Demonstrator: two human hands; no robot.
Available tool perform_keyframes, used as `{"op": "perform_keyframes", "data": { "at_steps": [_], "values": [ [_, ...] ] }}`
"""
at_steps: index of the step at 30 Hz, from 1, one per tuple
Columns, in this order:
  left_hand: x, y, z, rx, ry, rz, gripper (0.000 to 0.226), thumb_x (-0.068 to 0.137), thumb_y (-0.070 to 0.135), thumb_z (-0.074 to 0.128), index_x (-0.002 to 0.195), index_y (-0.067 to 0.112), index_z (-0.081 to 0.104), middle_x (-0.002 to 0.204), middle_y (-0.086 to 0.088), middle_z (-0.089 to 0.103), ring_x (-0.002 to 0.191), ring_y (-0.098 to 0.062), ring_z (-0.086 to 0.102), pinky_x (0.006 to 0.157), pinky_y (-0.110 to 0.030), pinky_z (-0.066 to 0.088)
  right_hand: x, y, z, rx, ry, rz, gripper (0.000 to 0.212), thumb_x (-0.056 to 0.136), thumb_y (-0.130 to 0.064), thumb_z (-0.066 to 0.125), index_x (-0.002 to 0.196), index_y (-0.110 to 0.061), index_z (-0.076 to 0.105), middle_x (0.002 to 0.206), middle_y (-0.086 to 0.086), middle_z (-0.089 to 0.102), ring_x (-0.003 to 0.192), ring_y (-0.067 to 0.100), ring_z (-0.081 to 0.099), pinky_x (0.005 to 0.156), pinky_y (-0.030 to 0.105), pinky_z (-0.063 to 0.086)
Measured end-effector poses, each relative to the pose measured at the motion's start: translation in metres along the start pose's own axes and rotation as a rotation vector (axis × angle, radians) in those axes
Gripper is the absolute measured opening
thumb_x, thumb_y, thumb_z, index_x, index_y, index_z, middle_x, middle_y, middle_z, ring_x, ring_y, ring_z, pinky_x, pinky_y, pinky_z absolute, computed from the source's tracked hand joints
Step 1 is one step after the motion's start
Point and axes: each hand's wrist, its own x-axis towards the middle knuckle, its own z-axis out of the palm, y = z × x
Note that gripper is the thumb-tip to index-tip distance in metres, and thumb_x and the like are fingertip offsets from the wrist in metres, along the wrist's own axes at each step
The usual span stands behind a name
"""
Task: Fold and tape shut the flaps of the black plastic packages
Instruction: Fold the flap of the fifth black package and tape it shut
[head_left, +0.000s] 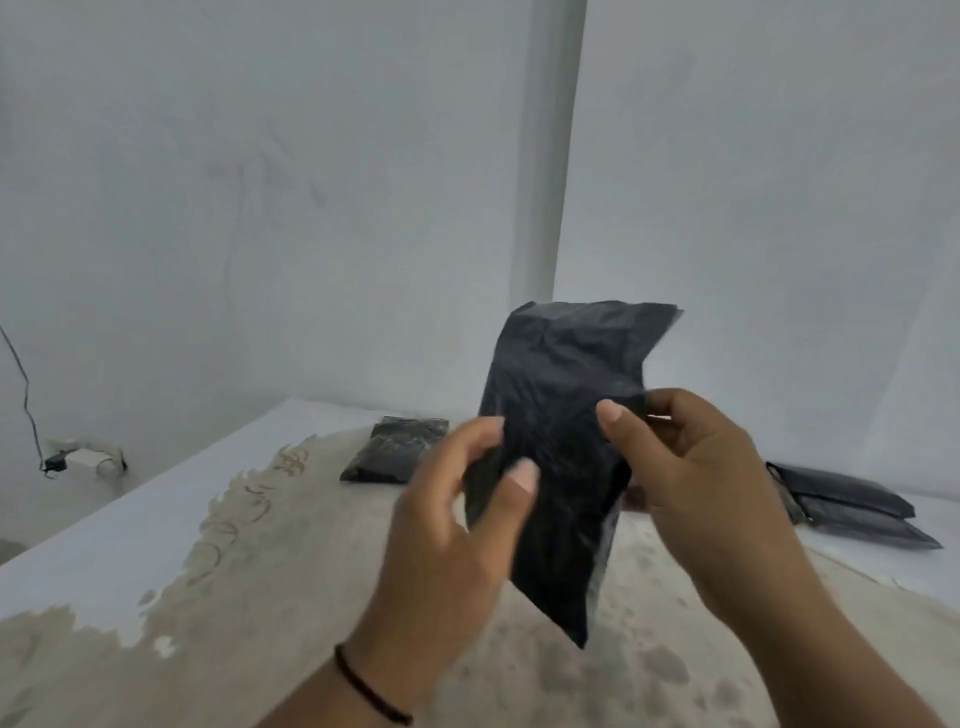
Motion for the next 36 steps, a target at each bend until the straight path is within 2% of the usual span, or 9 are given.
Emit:
{"op": "perform_keyframes", "data": {
  "at_steps": [2,6,10,13,16,21,25,30,36],
  "values": [
    [-0.004,0.0,0.01,-0.185,-0.182,-0.091,0.046,0.071,0.044,0.072,0.114,0.042,0.057,0.114,0.023,0.066,0.112,0.002,0.059,0.087,-0.015,0.049,-0.008,-0.003,0.011,-0.018,-0.05,-0.038,0.024,0.086,-0.045,0.055,0.087,-0.026,0.069,0.082,-0.006,0.074,0.077,0.01,0.07,0.076,0.042,0.058],
    [0.0,-0.013,0.006,-0.448,0.017,-0.393,0.034,0.073,0.021,0.073,0.107,0.018,0.068,0.105,-0.007,0.074,0.102,-0.027,0.068,0.087,-0.039,0.054,-0.017,-0.01,0.017,0.016,-0.295,0.043,0.023,0.091,-0.043,0.045,0.092,-0.038,0.068,0.093,-0.015,0.074,0.091,-0.006,0.065,0.09,0.025,0.05],
    [0.0,-0.021,-0.011,-0.67,0.006,-0.561,0.034,0.079,0.009,0.062,0.113,0.007,0.066,0.108,-0.017,0.072,0.097,-0.033,0.069,0.077,-0.04,0.058,-0.006,-0.007,0.001,-0.244,-0.098,-0.047,0.018,0.088,-0.037,0.058,0.103,-0.03,0.065,0.094,-0.018,0.068,0.087,-0.007,0.06,0.074,0.008,0.042],
    [0.0,-0.023,-0.021,-0.769,-0.021,-0.606,0.038,0.078,0.009,0.061,0.116,0.008,0.065,0.112,-0.017,0.07,0.1,-0.033,0.068,0.084,-0.043,0.056,0.004,0.009,-0.007,-0.247,-0.044,0.108,0.056,0.078,-0.047,0.067,0.128,-0.026,0.051,0.114,-0.012,0.061,0.103,0.006,0.058,0.088,0.026,0.045],
    [-0.001,-0.024,-0.024,-0.778,-0.052,-0.614,0.042,0.073,0.003,0.066,0.115,0.008,0.066,0.112,-0.017,0.07,0.099,-0.033,0.069,0.082,-0.042,0.056,0.006,0.019,-0.006,0.06,-0.294,0.347,0.09,0.06,-0.059,0.073,0.136,-0.021,0.044,0.121,-0.006,0.064,0.107,0.014,0.062,0.087,0.036,0.049],
    [-0.004,-0.028,-0.026,-0.663,-0.121,-0.59,0.039,0.071,0.012,0.064,0.109,0.011,0.07,0.113,-0.016,0.07,0.103,-0.033,0.068,0.086,-0.043,0.052,0.005,0.021,-0.003,0.379,-0.478,0.448,0.044,0.069,-0.03,0.069,0.109,-0.014,0.068,0.105,0.007,0.074,0.084,0.017,0.069,0.073,0.034,0.054],
    [0.004,-0.019,-0.032,-0.563,-0.106,-0.45,0.038,0.077,0.022,0.07,0.114,0.016,0.066,0.115,-0.01,0.07,0.107,-0.026,0.067,0.091,-0.042,0.052,0.004,0.02,-0.004,0.372,-0.512,0.447,0.043,0.063,-0.021,0.072,0.105,-0.015,0.069,0.098,0.005,0.074,0.08,0.017,0.068,0.068,0.036,0.054],
    [0.012,-0.016,-0.038,-0.504,-0.045,-0.396,0.036,0.073,0.009,0.071,0.109,0.005,0.065,0.107,-0.014,0.072,0.099,-0.026,0.07,0.077,-0.028,0.057,0.001,0.021,0.0,0.324,-0.555,0.406,0.041,0.063,-0.018,0.07,0.104,-0.02,0.067,0.097,-0.001,0.074,0.079,0.012,0.068,0.066,0.031,0.048],
    [0.016,-0.019,-0.046,-0.535,-0.079,-0.391,0.043,0.071,0.0,0.069,0.113,0.0,0.064,0.111,-0.017,0.071,0.101,-0.03,0.068,0.085,-0.036,0.057,0.0,0.022,0.001,0.265,-0.548,0.333,0.027,0.067,-0.02,0.069,0.093,-0.016,0.074,0.089,0.001,0.076,0.076,0.012,0.07,0.069,0.029,0.051]
  ]
}}
